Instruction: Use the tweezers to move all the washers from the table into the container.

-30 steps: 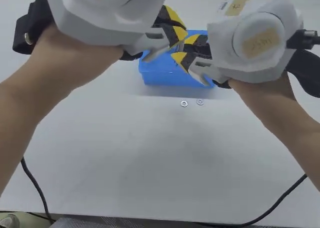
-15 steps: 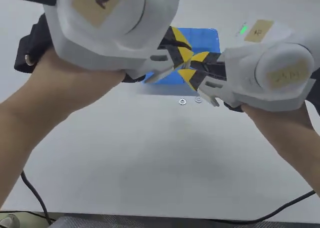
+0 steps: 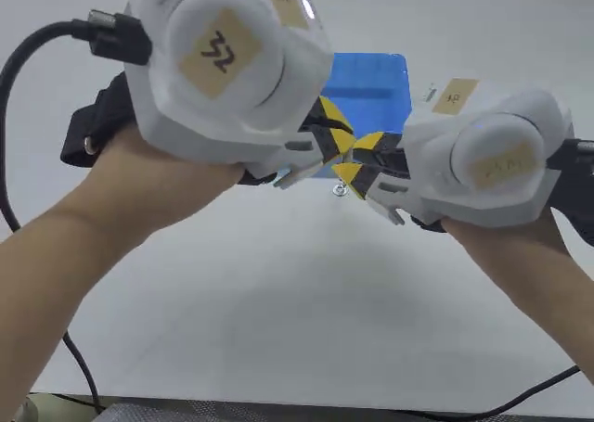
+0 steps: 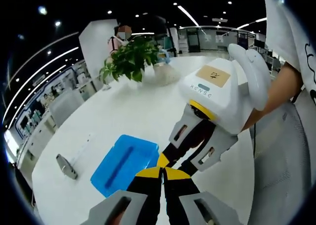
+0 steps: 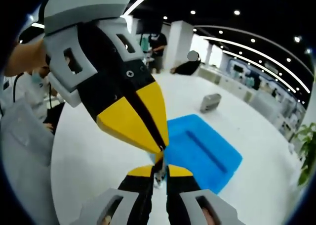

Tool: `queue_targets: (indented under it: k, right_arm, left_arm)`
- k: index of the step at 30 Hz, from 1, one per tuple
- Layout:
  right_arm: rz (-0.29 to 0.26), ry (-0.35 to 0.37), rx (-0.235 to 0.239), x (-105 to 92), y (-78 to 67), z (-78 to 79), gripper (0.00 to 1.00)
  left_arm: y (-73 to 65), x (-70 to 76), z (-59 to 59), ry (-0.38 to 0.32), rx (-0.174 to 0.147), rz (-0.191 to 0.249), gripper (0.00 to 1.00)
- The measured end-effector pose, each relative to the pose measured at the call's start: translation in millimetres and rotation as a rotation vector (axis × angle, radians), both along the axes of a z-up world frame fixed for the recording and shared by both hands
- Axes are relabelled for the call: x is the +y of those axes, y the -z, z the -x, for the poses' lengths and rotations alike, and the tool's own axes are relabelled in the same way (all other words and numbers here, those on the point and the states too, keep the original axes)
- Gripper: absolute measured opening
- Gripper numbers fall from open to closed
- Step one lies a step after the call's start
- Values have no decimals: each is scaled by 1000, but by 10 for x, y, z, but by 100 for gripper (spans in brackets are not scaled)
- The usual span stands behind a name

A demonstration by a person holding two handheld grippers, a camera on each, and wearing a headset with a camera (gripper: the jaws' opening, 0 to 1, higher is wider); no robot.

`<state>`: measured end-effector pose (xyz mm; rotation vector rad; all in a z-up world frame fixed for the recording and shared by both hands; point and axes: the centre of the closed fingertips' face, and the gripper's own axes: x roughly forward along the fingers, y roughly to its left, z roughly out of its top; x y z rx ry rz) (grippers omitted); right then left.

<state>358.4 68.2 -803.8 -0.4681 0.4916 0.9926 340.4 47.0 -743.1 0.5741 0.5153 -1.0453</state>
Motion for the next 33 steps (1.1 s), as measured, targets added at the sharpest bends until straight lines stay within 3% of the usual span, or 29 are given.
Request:
queue_targets:
  k: [16, 21, 25, 33]
  right_arm:
    - [-24, 13, 52, 23, 7, -21, 3]
    - [9, -3, 31, 3, 6, 13, 2]
    - [24, -10, 22, -2, -18, 28, 2]
    - [20, -34, -18, -5, -295, -1, 2]
  left_arm:
    - [4, 7, -42, -11, 25, 12, 0]
    - [18, -33, -14, 0, 25, 8, 0]
    - [-9, -73, 8, 23, 6, -20, 0]
    - [-268, -73, 9, 31, -49, -22, 0]
